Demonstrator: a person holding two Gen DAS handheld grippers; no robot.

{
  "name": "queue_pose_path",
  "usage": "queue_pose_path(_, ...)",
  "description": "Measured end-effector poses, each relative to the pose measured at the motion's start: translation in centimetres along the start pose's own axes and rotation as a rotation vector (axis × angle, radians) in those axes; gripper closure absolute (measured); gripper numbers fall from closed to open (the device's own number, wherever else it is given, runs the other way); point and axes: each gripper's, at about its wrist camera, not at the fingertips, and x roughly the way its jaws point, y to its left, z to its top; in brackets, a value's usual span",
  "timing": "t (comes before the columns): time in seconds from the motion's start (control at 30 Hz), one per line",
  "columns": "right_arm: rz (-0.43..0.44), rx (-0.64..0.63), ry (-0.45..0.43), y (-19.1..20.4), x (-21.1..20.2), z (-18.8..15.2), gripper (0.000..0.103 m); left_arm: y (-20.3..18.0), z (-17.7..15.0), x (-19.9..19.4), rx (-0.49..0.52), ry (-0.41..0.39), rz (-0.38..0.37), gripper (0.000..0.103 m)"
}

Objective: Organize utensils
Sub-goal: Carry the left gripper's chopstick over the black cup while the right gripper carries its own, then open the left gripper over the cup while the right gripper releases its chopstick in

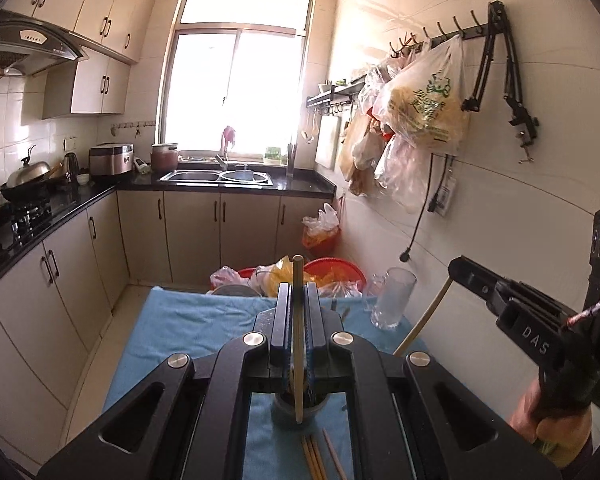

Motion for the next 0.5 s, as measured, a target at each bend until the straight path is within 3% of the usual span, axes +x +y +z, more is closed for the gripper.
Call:
queue_pose_path(0.2, -0.002, 0.052, 0.028, -1.0, 4.5, -0.9, 0.097, 0.1, 0.2, 5.8, -0.018, 0.044, 0.030, 0.098)
queue_pose_path(0.5, -0.011, 0.074, 0.154, -2.3, 9.7, -4.9, 0.097, 1.2, -3.1, 12.1, -0.044, 0.171, 0.048, 0.098)
